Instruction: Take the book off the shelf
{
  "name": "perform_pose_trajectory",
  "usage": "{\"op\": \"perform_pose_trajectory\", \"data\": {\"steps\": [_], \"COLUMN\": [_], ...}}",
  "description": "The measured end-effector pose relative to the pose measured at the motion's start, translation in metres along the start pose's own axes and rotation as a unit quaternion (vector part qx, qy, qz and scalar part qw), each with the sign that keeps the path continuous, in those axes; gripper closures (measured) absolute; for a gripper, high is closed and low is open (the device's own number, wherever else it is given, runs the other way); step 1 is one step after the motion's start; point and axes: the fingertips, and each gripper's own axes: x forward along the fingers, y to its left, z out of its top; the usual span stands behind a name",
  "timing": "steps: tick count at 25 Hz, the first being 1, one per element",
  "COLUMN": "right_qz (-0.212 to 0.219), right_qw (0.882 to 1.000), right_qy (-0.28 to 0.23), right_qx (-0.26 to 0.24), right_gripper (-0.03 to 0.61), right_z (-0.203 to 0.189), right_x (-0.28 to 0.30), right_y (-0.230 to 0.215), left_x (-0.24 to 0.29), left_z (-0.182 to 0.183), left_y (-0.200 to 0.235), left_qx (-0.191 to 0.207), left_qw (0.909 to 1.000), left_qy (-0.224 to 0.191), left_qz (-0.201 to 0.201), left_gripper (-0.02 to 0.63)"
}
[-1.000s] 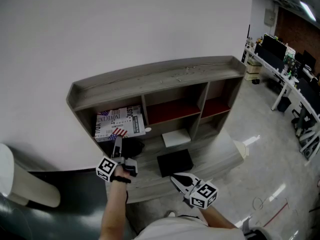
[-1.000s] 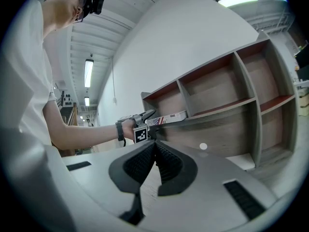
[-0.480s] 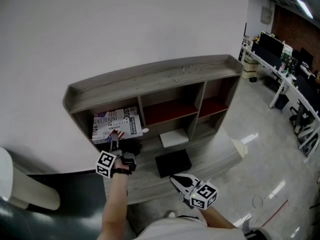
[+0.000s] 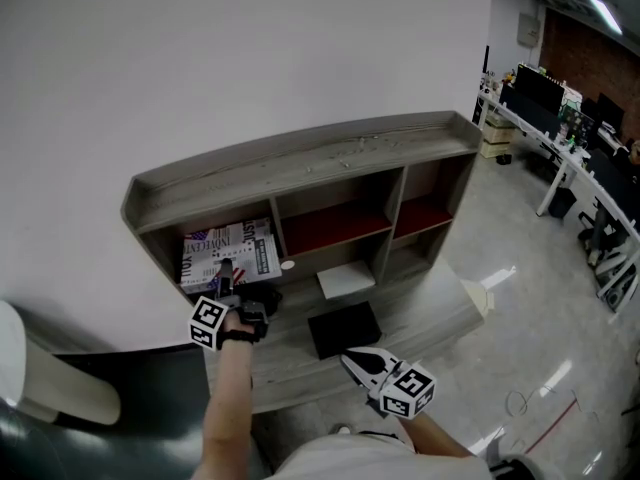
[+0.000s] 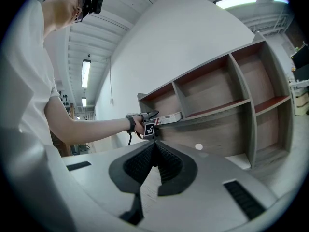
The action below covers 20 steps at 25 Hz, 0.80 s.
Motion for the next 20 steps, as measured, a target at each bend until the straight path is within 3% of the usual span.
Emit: {"op": "perform_pose_trajectory", "data": {"steps": [13, 20], "right_qz": [-0.012, -0.028], "right_qw": [1.0, 0.999], "right_qy": [0.003, -0.005], "right_qx": [0.016, 0.02], "right_gripper": [0.555, 0.555], "right_z": [-0.009, -0.007], "right_x": [-0.007, -0.011], "right_y": [-0.01, -0.017], "left_x": [0.019, 0.028], "left_z": [-0.011, -0.016], "left_y": [0.01, 0.008], "left_qx": [-0.006, -0.017], "left_qw": [0.9998, 0.9994], "left_qy": [0.017, 0.016], "left_qz": [-0.003, -0.025], "left_gripper": [0.19, 0.226]}}
